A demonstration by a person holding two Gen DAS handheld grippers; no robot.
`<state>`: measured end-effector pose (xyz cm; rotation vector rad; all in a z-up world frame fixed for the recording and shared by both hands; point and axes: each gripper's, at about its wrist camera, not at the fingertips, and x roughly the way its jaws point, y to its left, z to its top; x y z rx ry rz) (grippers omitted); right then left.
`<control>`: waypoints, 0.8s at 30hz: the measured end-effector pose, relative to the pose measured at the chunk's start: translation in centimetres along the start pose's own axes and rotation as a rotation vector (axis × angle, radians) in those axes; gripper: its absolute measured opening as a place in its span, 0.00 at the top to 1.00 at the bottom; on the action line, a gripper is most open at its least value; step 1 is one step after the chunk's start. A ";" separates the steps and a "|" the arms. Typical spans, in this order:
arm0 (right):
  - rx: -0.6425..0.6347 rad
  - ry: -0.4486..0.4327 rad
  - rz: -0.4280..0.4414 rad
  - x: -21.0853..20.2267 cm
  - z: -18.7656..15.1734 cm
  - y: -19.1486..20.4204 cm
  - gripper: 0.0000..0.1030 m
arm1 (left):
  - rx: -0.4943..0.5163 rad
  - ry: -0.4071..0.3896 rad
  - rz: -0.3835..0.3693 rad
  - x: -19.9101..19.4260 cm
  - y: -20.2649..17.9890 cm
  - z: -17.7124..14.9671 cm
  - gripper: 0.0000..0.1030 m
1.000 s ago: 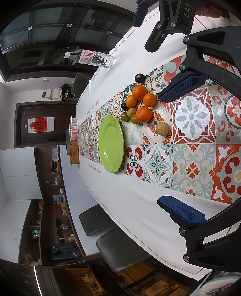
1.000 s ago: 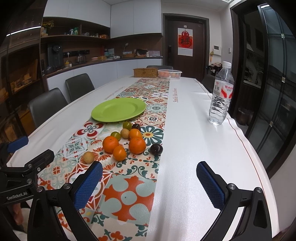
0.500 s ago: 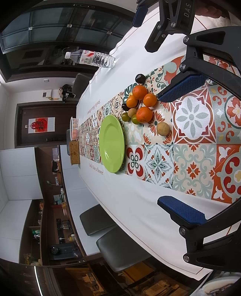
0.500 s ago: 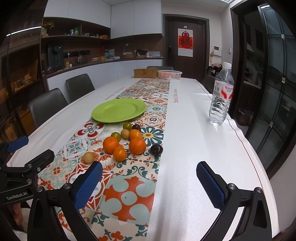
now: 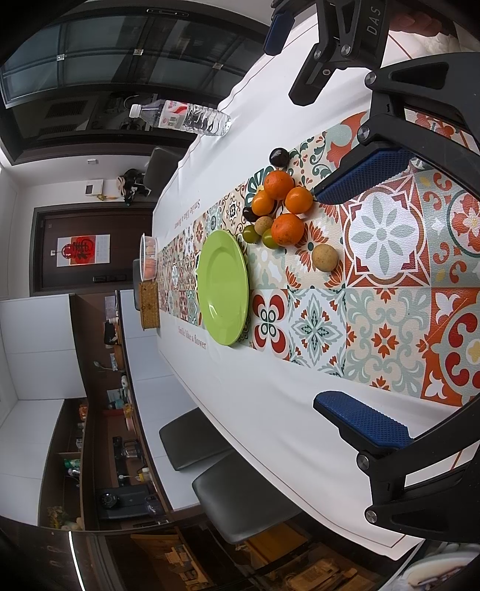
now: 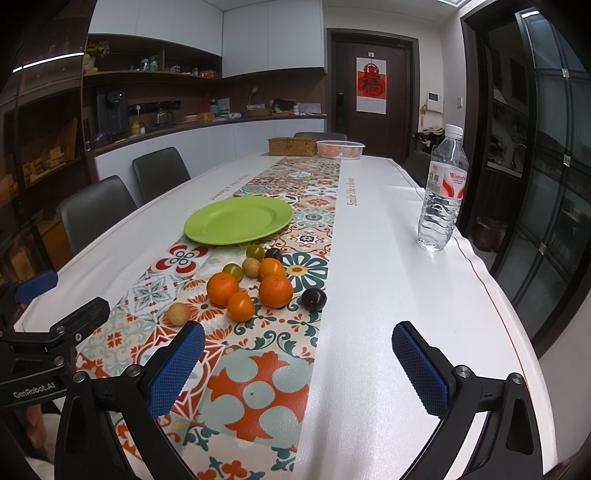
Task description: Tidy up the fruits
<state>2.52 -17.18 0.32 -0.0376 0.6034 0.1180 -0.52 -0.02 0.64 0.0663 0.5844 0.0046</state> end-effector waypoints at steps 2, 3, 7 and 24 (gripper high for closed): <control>0.000 0.001 0.000 0.1 -0.1 -0.1 0.01 | -0.001 0.000 0.002 0.0 0.0 0.0 0.00; -0.001 0.003 0.002 0.0 0.0 0.0 0.01 | 0.000 0.001 0.002 0.0 0.0 0.0 0.00; -0.005 0.014 0.007 0.3 0.5 0.5 0.01 | 0.001 0.007 0.000 0.2 -0.1 0.3 0.00; -0.078 0.052 0.027 3.5 -0.1 1.5 0.01 | 0.025 0.057 -0.020 3.4 0.1 -0.5 0.07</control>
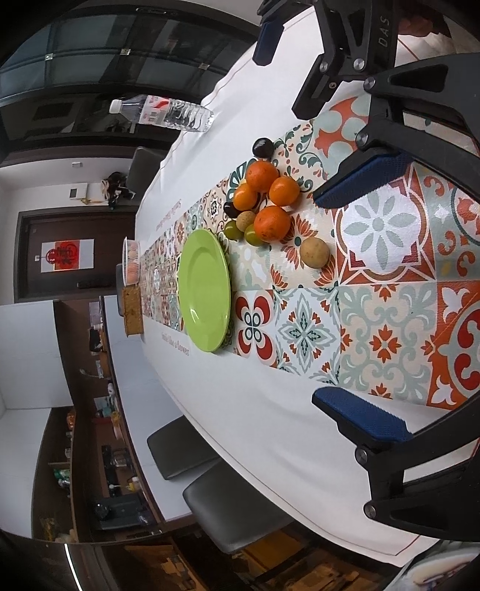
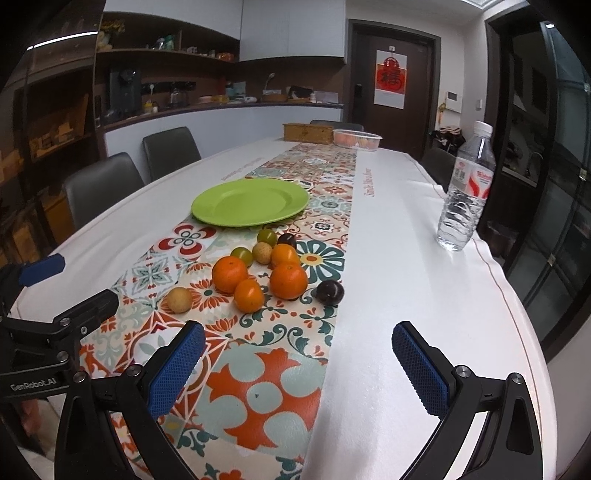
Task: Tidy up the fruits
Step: 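Grasp the tan round fruit with the left tool while the right tool grasps a tangerine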
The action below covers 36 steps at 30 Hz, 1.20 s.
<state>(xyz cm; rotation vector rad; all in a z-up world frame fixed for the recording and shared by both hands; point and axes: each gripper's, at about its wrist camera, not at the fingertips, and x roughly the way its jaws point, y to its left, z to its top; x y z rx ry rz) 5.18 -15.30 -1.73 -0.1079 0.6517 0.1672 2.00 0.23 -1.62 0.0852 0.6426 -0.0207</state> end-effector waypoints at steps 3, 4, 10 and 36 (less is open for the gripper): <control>-0.009 0.006 0.009 0.7 0.0 0.2 0.01 | 0.022 0.004 -0.001 0.7 -0.1 -0.1 0.13; -0.012 0.007 0.012 1.0 0.1 0.2 0.02 | 0.028 0.004 -0.003 0.8 -0.1 -0.1 0.17; -0.043 0.020 0.024 2.3 0.3 0.8 0.11 | 0.060 0.033 -0.037 2.3 -0.3 0.0 0.28; -0.119 0.182 0.146 8.9 1.2 3.0 0.50 | 0.147 0.218 -0.217 8.4 -1.3 0.3 0.56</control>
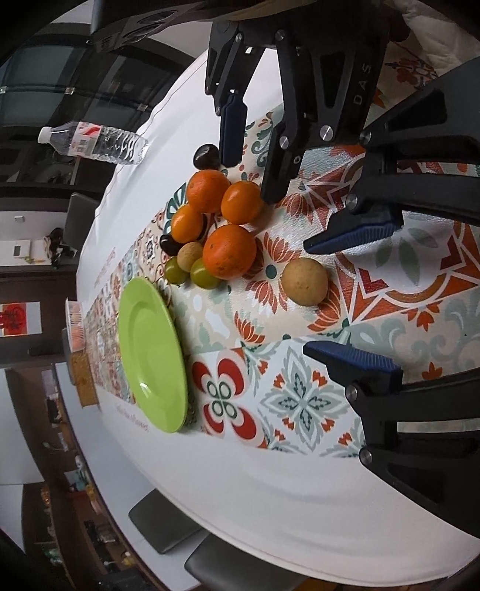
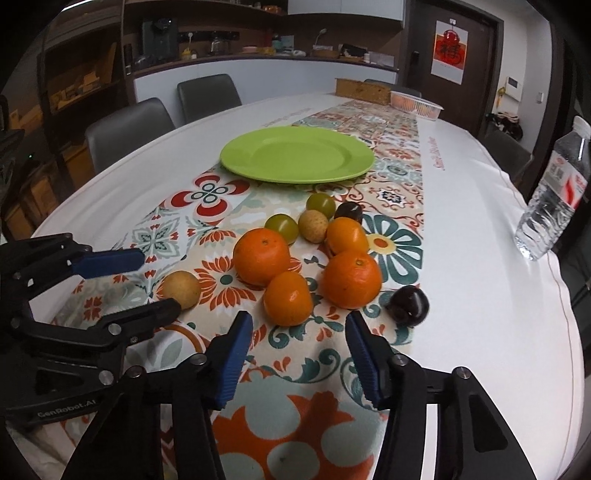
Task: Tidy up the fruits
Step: 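Grasp the tan round fruit with the left tool while the right tool grasps a tangerine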
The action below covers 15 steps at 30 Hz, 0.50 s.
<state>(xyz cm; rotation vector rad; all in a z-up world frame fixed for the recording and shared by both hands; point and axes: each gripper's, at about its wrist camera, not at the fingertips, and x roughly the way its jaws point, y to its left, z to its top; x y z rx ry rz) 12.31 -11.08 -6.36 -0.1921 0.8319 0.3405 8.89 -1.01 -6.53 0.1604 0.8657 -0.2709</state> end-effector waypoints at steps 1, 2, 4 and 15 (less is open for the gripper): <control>-0.002 0.005 0.003 0.2 0.0 0.1 0.51 | -0.001 0.004 -0.007 0.1 0.0 0.0 0.58; -0.003 0.010 0.006 0.2 0.1 0.1 0.51 | -0.002 0.009 -0.014 0.3 0.0 0.1 0.59; -0.006 0.019 0.012 0.5 0.1 0.2 0.53 | -0.005 0.014 -0.028 0.5 0.1 0.1 0.62; -0.009 0.038 0.023 1.3 1.0 0.2 0.60 | -0.024 0.033 -0.059 1.2 0.3 0.8 0.72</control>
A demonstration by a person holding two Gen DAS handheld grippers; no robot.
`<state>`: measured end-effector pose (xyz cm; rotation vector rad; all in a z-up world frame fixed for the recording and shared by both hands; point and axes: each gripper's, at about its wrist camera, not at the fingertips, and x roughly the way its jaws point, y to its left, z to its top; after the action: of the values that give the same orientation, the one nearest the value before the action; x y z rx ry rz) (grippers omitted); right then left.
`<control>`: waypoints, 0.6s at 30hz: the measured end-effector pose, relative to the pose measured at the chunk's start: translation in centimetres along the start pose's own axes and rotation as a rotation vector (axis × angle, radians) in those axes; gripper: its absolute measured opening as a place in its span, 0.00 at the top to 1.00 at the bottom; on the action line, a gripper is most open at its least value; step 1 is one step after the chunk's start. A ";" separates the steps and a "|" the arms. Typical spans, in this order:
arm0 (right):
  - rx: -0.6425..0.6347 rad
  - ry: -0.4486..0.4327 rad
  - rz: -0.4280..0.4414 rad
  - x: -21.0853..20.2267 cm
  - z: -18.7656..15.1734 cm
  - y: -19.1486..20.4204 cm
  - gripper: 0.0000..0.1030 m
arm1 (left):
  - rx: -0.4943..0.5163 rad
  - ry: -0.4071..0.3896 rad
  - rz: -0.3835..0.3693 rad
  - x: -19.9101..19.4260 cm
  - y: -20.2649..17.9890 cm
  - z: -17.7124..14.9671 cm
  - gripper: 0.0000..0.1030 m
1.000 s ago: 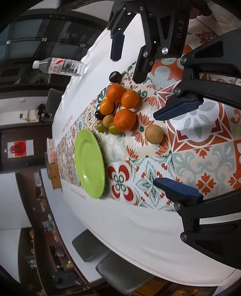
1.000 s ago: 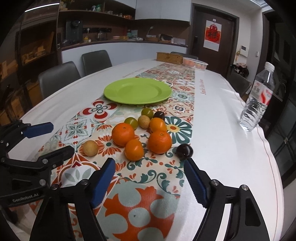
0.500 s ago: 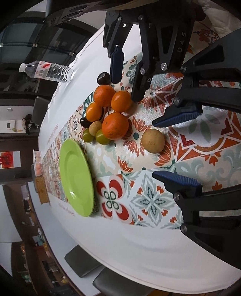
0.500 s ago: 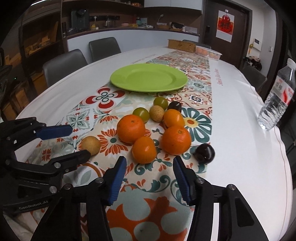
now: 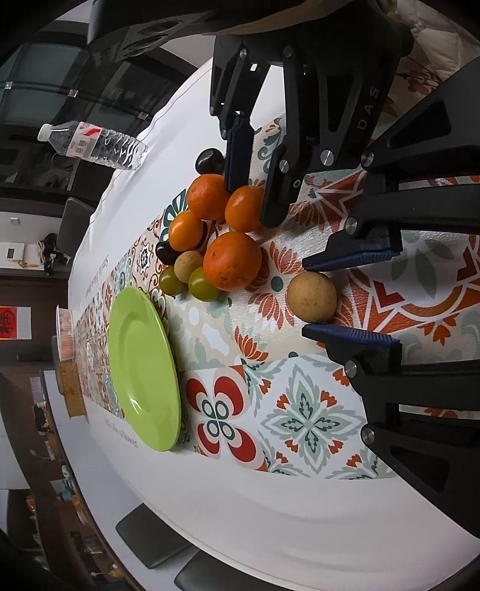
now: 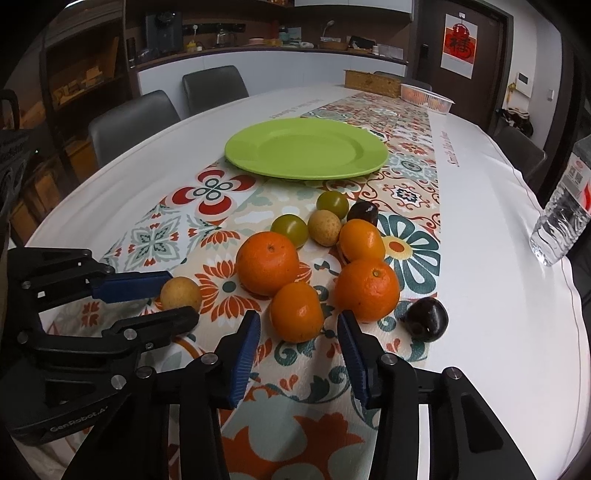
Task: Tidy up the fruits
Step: 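Grasp the tan round fruit with the left tool while the right tool grasps a tangerine, then carry the tan fruit and tangerine onto the green plate and open both tools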
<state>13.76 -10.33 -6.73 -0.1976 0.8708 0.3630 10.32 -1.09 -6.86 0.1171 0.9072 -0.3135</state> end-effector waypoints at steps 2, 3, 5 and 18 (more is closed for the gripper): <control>0.005 0.004 0.001 0.1 0.1 0.0 0.63 | -0.009 -0.002 0.004 0.0 0.2 0.1 0.72; 0.008 0.006 0.001 0.2 0.2 0.0 0.64 | -0.013 -0.003 0.006 0.0 0.3 0.2 0.72; 0.009 0.013 0.007 0.4 0.2 0.0 0.69 | -0.023 -0.005 0.012 -0.1 0.5 0.3 0.72; -0.014 -0.021 0.002 -0.8 -0.1 0.5 0.70 | -0.061 -0.047 0.072 -1.7 1.1 0.5 0.72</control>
<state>13.08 -10.09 -6.19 -0.2054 0.8484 0.3730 10.00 0.18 -5.26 0.0855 0.8629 -0.2211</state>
